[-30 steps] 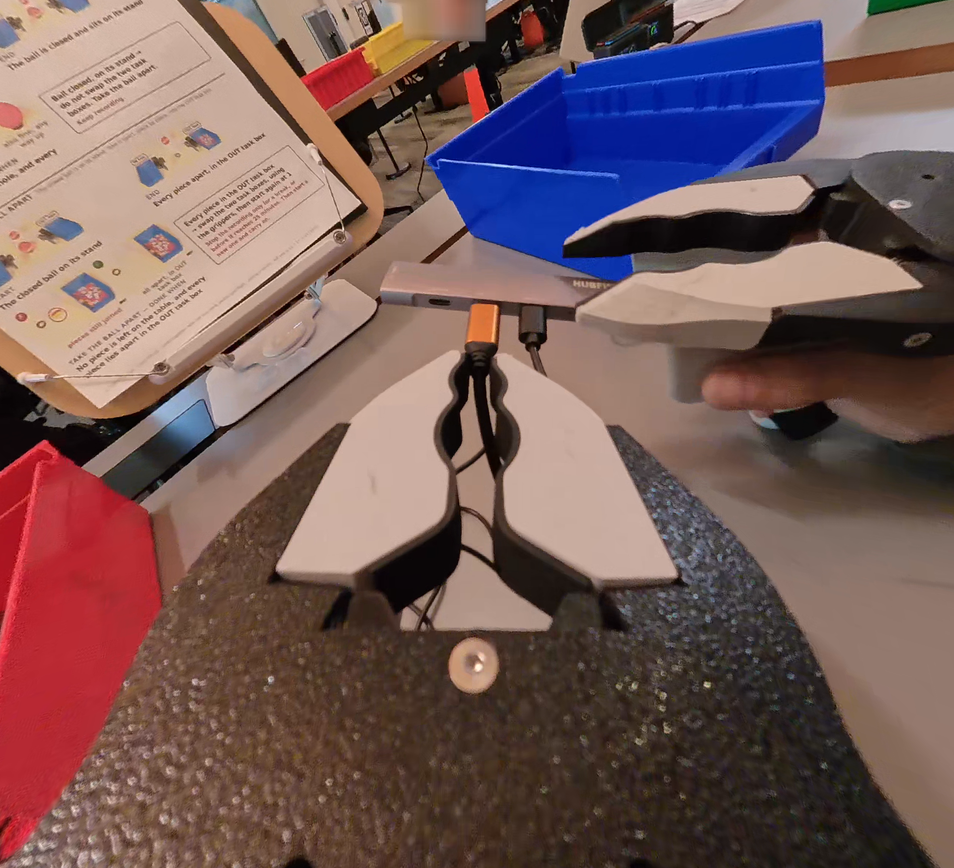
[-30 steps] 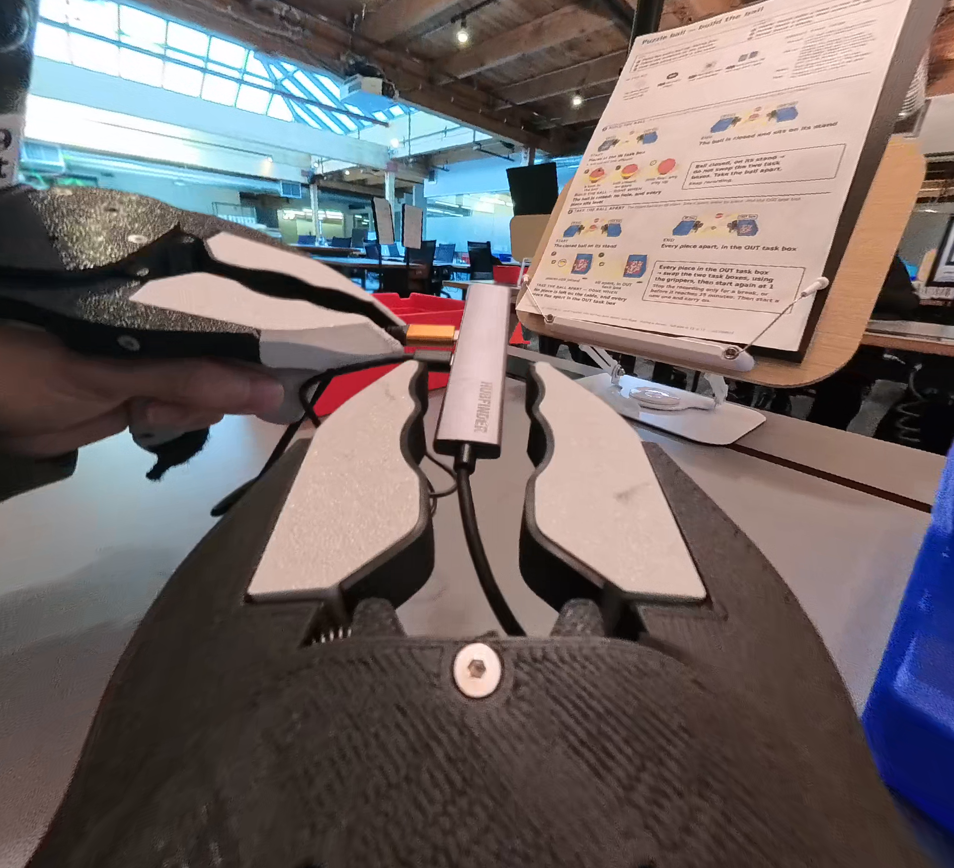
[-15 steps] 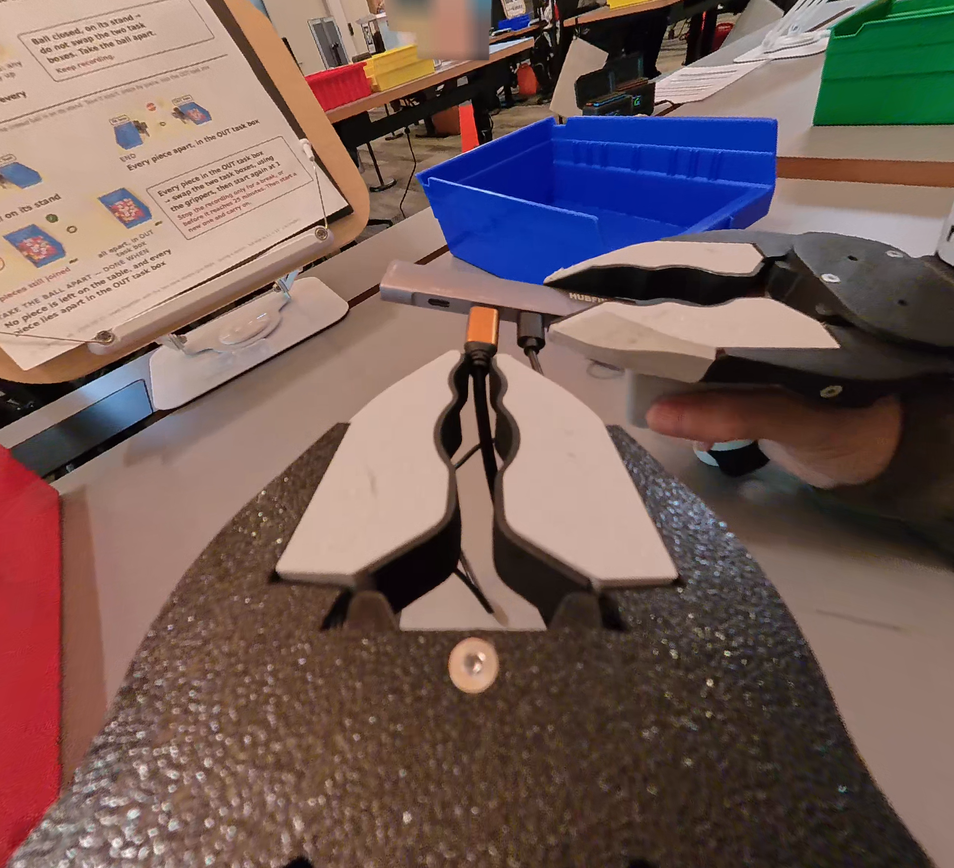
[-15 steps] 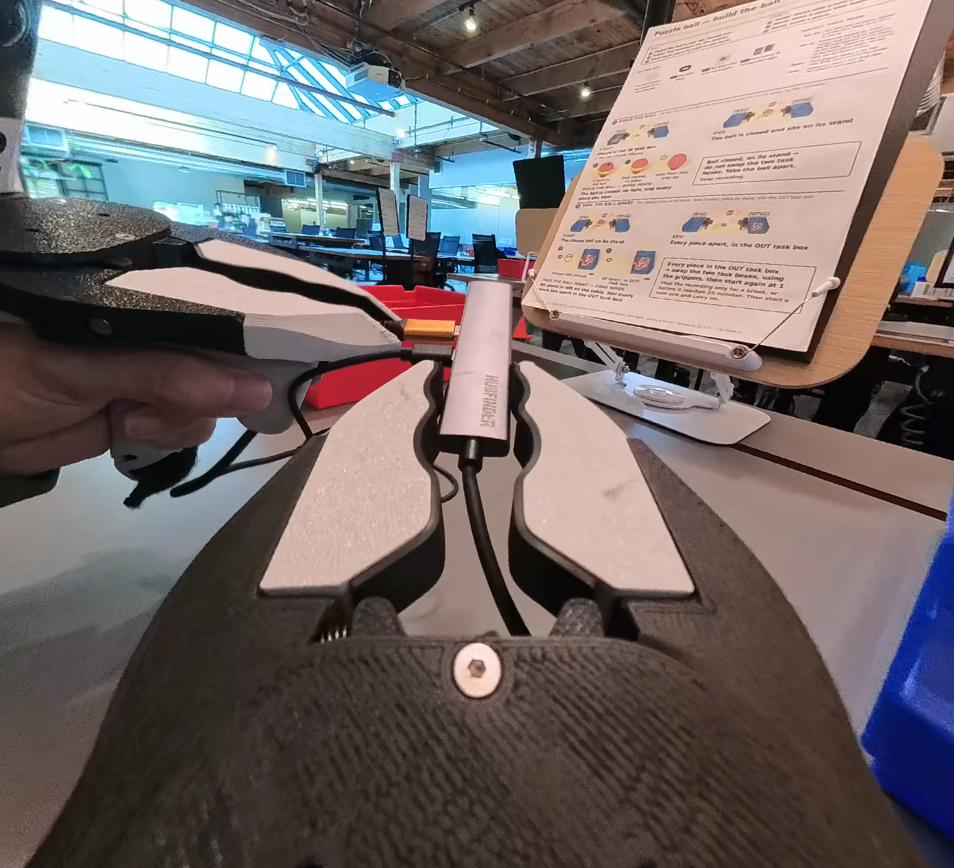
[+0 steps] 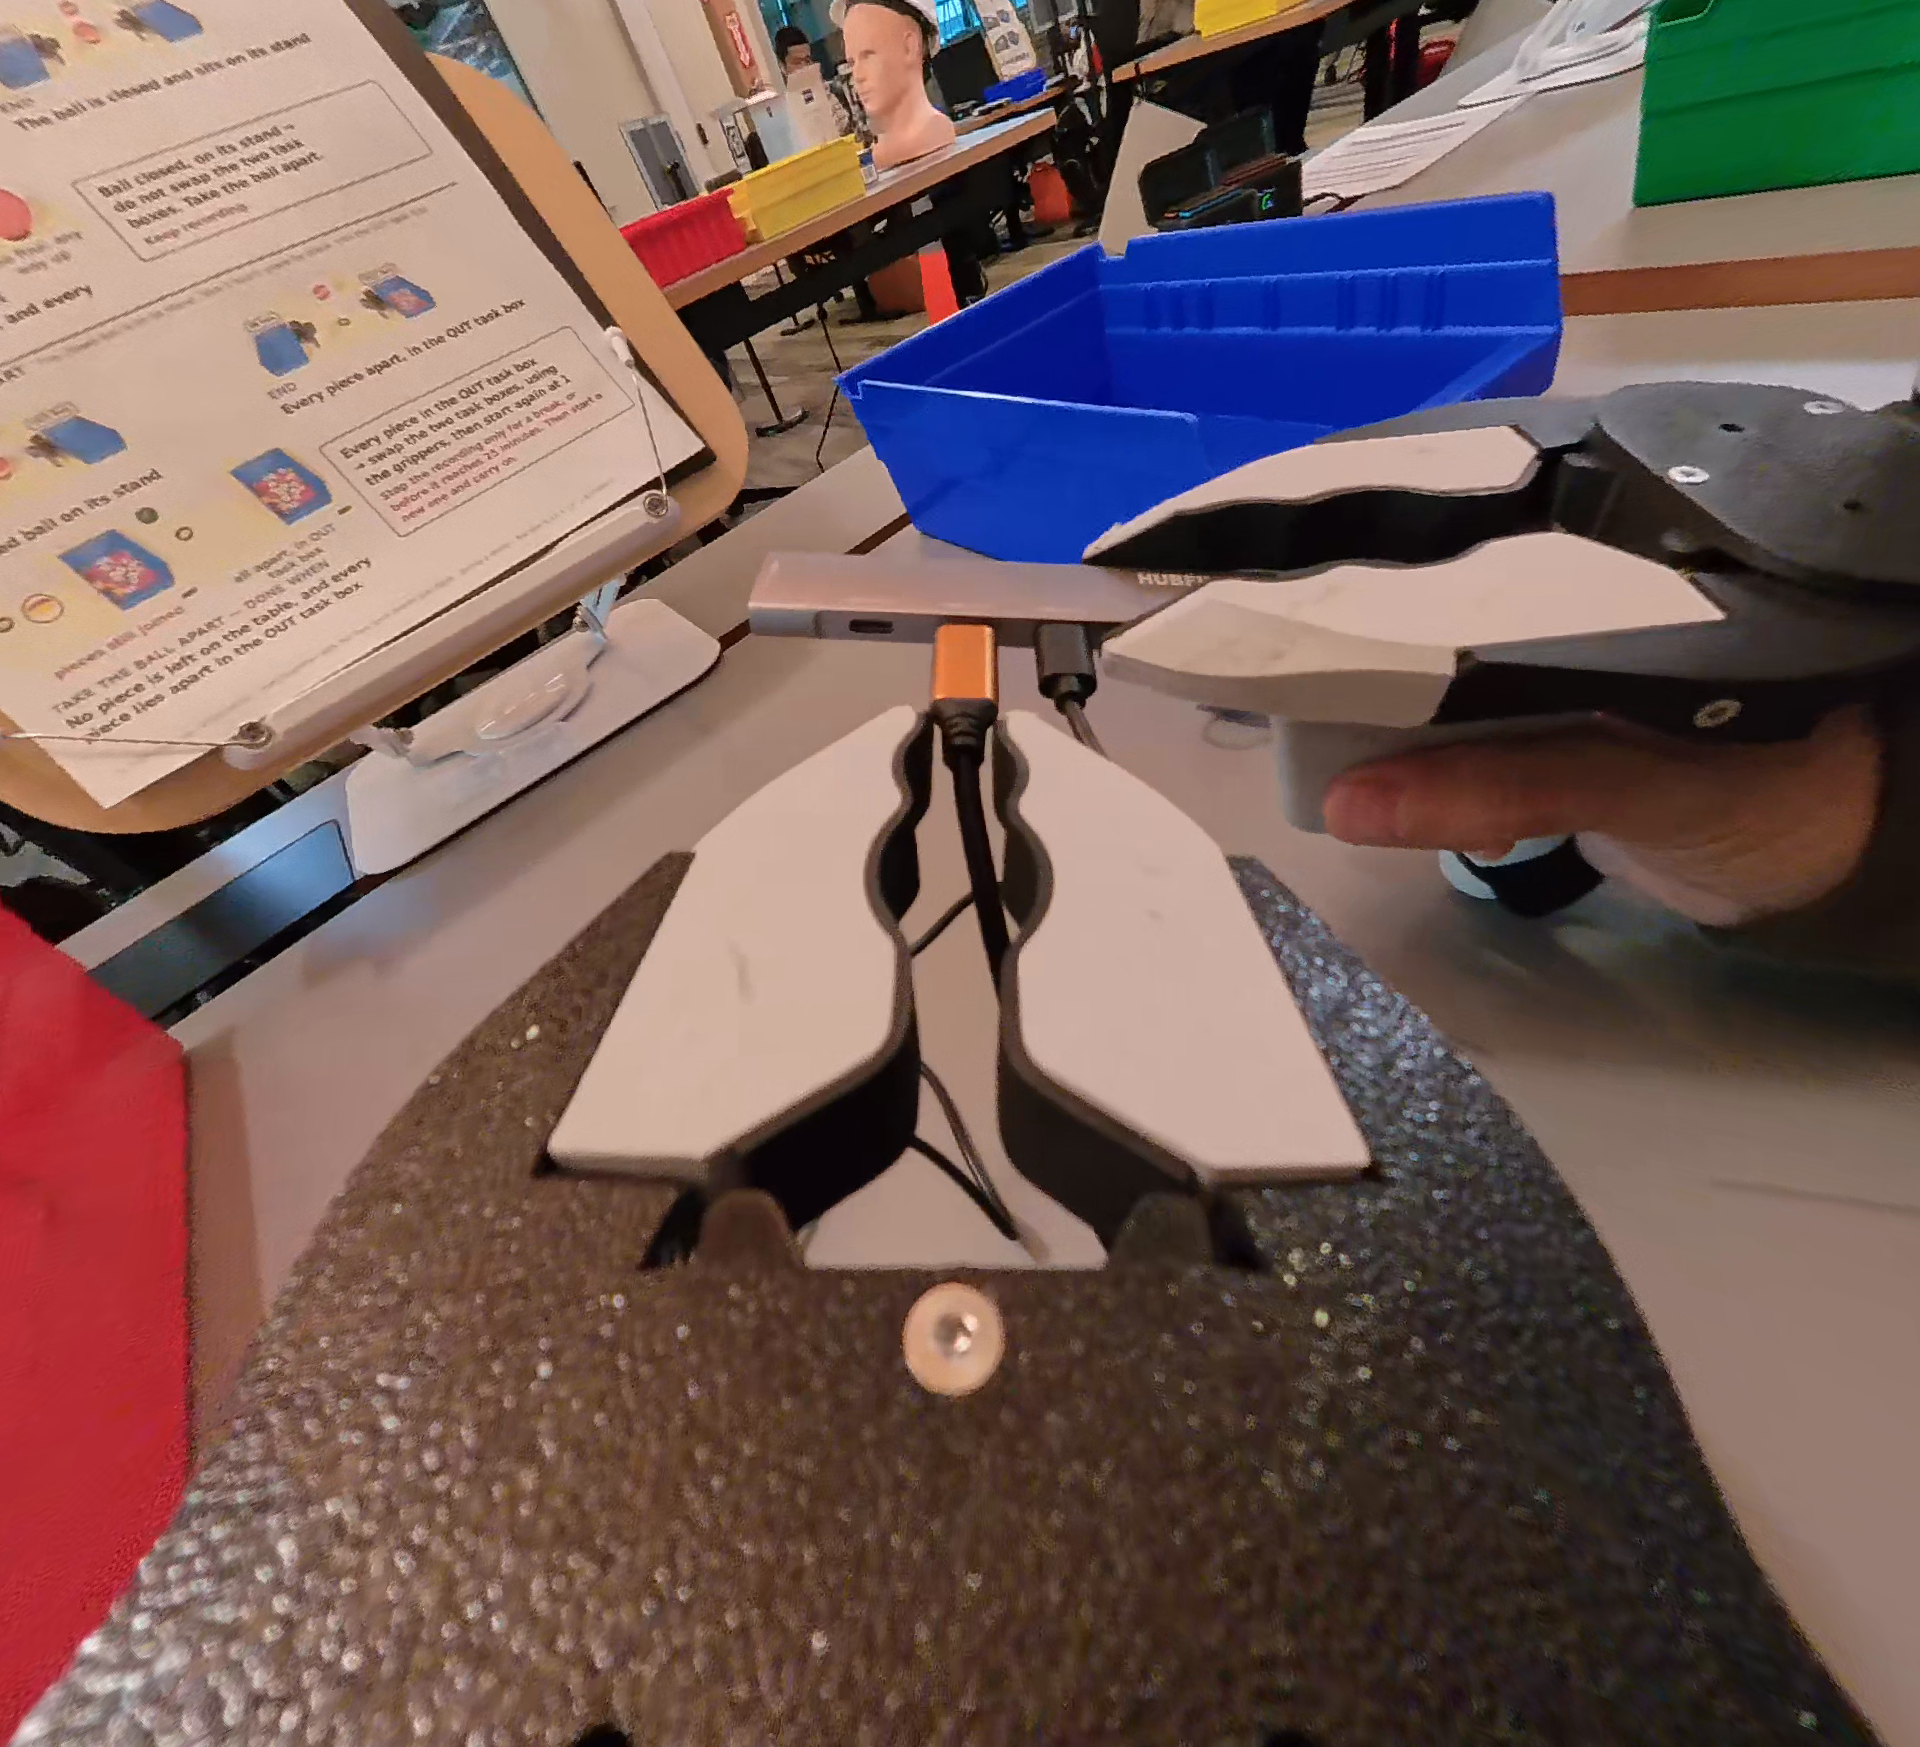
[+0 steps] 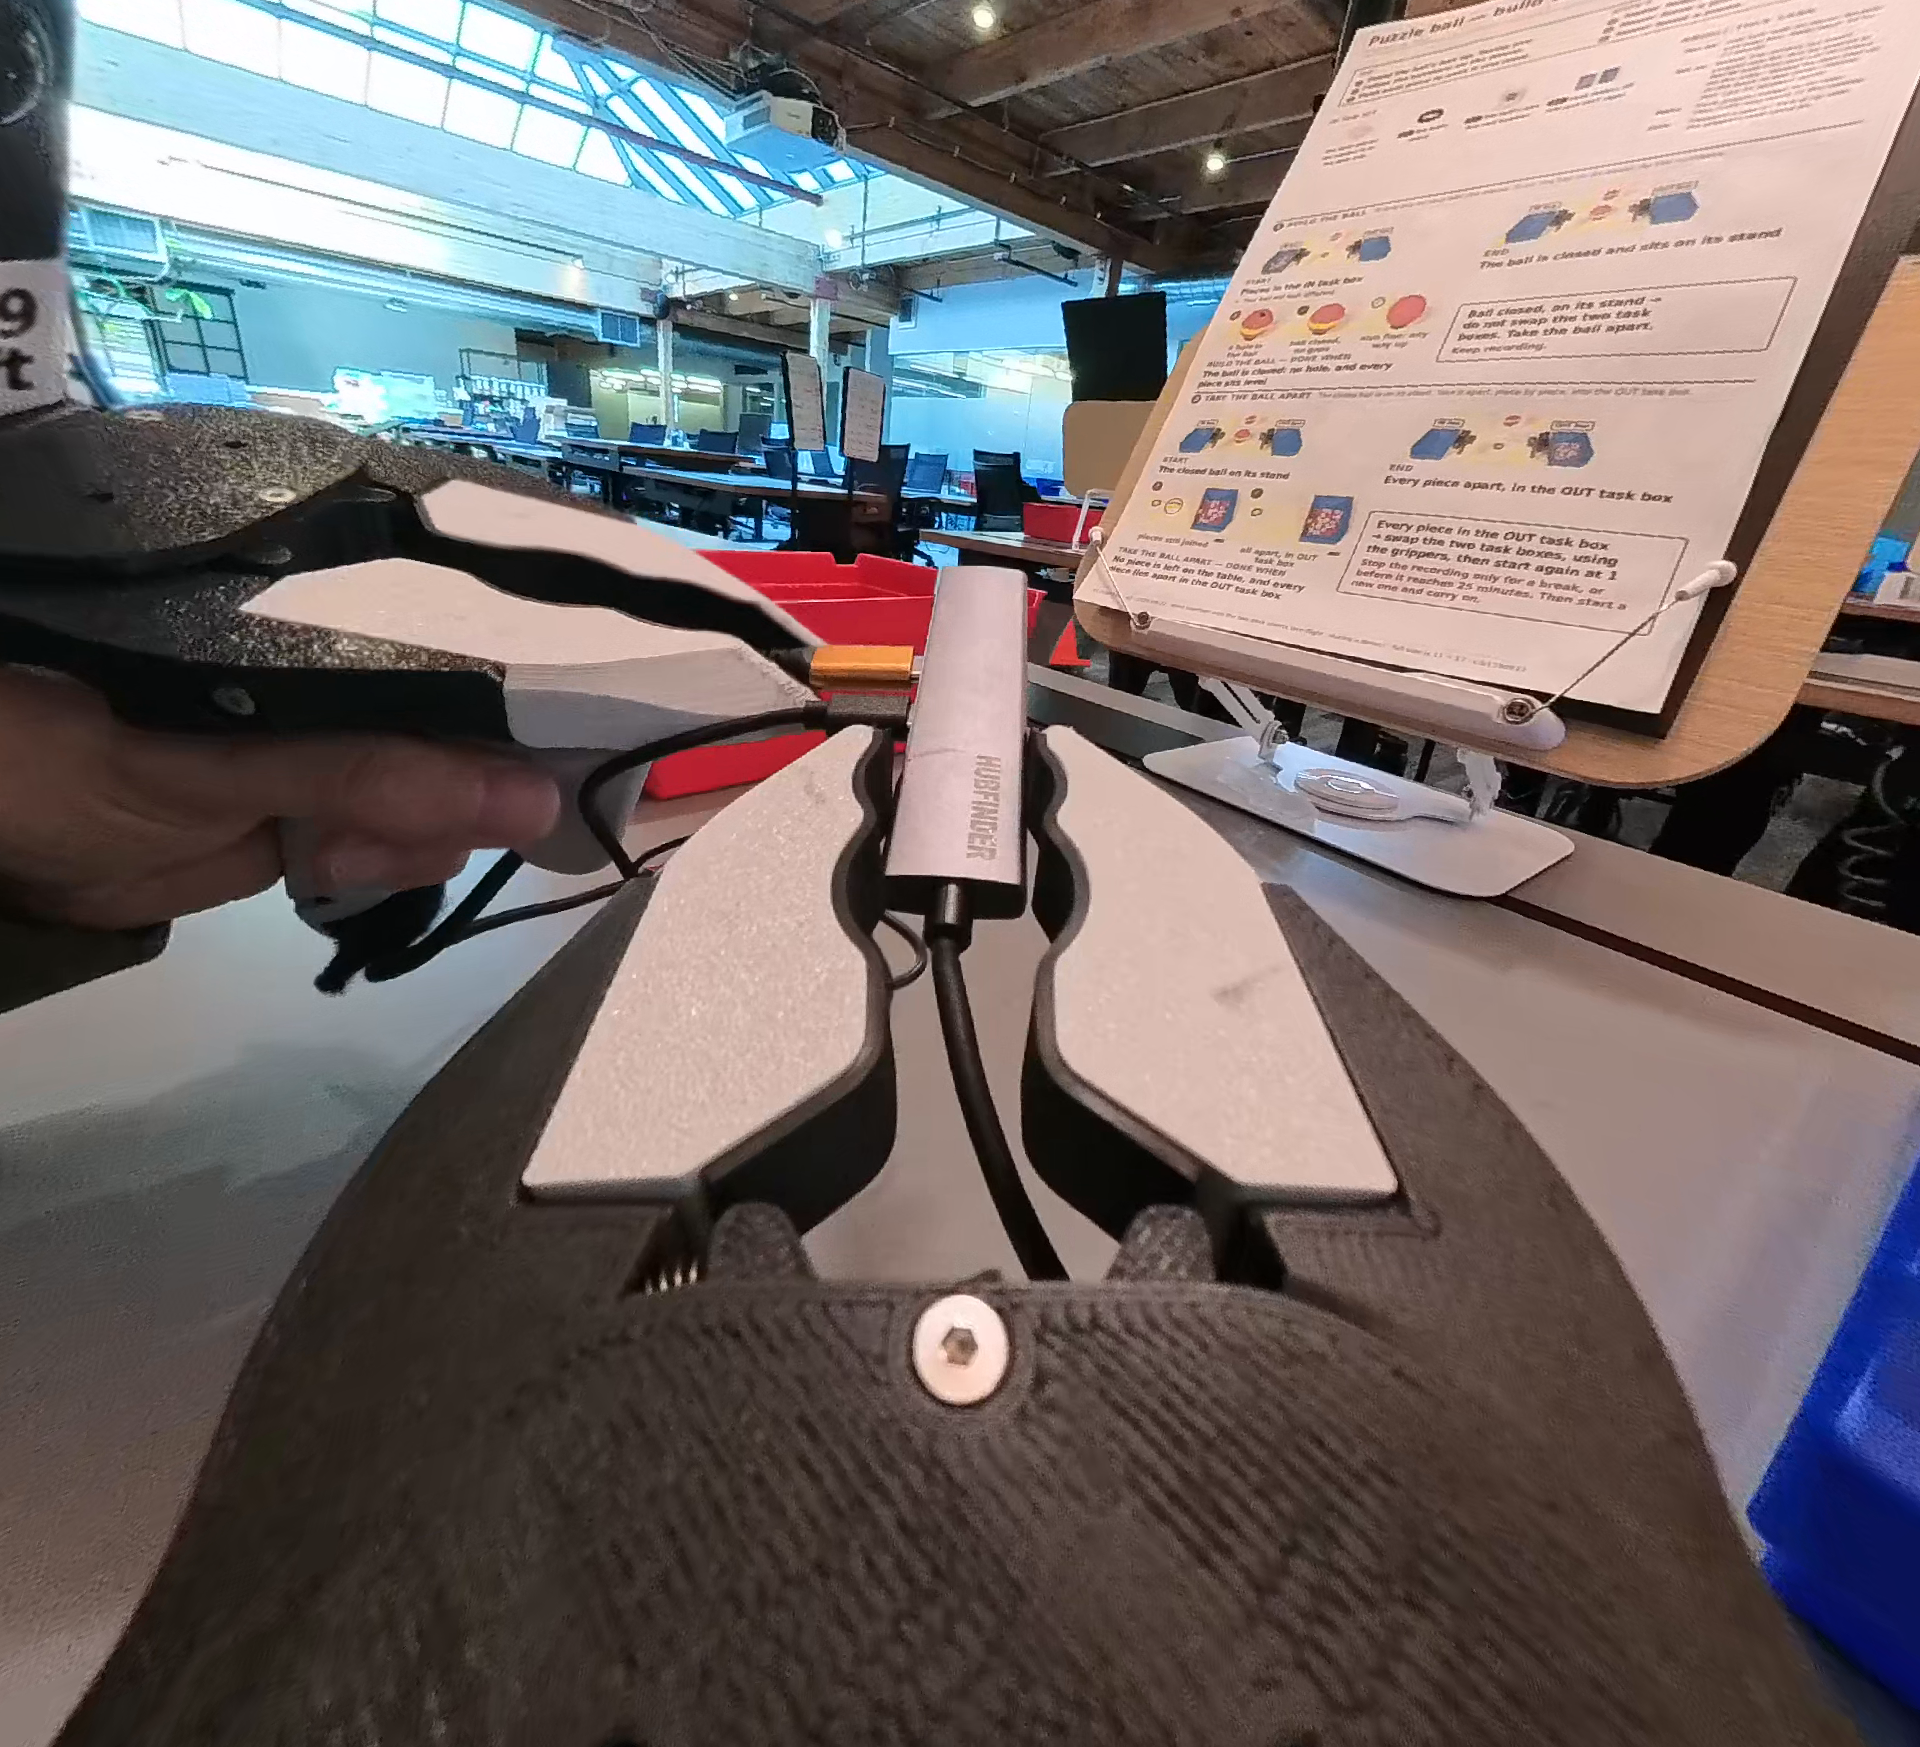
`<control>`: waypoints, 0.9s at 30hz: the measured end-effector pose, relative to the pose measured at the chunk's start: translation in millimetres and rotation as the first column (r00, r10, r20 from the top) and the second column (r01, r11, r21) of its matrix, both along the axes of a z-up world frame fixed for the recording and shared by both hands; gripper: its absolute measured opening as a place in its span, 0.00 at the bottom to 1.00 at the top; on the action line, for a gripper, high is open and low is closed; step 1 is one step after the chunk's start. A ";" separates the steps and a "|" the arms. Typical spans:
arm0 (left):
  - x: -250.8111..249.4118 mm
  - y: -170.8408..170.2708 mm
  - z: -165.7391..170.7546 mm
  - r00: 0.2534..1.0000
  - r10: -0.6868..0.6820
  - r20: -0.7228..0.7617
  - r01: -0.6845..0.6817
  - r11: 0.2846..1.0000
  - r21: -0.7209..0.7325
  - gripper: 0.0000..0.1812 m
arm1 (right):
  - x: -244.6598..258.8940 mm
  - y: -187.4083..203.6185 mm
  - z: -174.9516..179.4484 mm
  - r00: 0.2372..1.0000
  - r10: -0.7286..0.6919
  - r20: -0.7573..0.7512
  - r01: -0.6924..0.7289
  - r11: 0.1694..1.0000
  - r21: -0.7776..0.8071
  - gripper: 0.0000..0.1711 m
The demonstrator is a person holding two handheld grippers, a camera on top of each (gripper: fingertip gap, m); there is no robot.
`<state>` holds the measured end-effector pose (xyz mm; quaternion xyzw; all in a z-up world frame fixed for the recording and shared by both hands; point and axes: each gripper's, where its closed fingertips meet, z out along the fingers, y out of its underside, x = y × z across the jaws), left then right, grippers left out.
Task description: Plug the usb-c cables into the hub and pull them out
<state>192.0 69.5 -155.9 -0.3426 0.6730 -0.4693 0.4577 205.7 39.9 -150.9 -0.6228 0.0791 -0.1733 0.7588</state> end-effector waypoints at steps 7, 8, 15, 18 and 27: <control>-1.1 3.3 -0.5 0.999 0.028 0.029 -0.029 0.998 0.055 0.05 | -1.5 2.1 -0.8 1.000 0.010 0.008 -0.010 1.000 -0.013 0.14; -0.7 3.3 -0.8 0.999 0.033 0.025 -0.035 0.998 0.055 0.05 | -1.4 2.0 -0.7 1.000 0.004 0.012 -0.003 1.000 -0.013 0.14; 1.1 1.7 -1.9 0.999 0.051 -0.017 -0.050 0.997 0.058 0.05 | 1.4 1.0 -2.0 0.996 0.057 -0.068 -0.057 0.998 0.002 0.15; 1.4 2.0 -2.8 0.997 0.039 -0.066 -0.032 0.995 0.099 0.04 | 1.6 1.1 -2.4 0.995 0.066 -0.078 -0.066 0.998 0.001 0.15; -2.8 -1.4 9.5 0.999 -0.006 -0.046 0.008 0.999 0.053 0.02 | -7.5 11.8 -12.7 0.994 0.095 -0.047 -0.100 0.989 -0.111 0.13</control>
